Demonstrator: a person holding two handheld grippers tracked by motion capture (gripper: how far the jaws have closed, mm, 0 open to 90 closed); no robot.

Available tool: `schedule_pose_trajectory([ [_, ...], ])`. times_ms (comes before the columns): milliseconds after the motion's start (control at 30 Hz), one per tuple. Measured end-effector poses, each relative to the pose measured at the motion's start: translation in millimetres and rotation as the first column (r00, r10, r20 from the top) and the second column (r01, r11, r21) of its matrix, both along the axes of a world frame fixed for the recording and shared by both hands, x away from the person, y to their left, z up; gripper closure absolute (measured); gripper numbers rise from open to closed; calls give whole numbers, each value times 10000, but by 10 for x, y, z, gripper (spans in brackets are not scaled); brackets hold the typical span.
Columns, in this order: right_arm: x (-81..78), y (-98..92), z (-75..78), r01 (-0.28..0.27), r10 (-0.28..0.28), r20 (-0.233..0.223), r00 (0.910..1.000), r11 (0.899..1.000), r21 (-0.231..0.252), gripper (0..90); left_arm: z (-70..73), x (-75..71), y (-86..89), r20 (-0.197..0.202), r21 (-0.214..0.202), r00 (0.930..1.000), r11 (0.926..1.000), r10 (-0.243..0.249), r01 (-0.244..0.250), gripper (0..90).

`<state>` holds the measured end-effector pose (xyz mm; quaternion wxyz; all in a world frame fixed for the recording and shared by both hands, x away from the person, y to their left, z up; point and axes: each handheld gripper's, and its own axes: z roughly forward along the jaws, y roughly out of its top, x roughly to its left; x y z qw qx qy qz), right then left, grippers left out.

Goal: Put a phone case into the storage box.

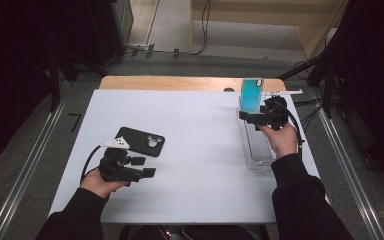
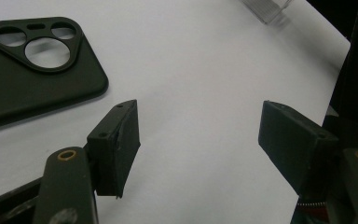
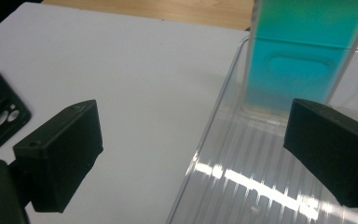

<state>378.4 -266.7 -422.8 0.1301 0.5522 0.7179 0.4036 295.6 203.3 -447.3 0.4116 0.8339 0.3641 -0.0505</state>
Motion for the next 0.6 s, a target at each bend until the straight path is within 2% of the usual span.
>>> schedule_pose_trajectory([
  [200,-185,40,79,-728,725,112,9973,9968,329,40,15,26,10,27,11,10000,10000,60,-60,298],
  [300,-272,92,100,-1166,1162,144,9931,9927,317,44,20,42,9,-12,-33,10000,10000,25,-25,297],
  [433,-382,179,97,-1858,1857,70,9826,9820,338,45,20,56,7,-32,4,10000,10000,38,-38,298],
  [600,-502,265,67,-2459,2460,34,9693,9684,418,69,25,67,21,-14,39,10000,10000,87,-87,298],
])
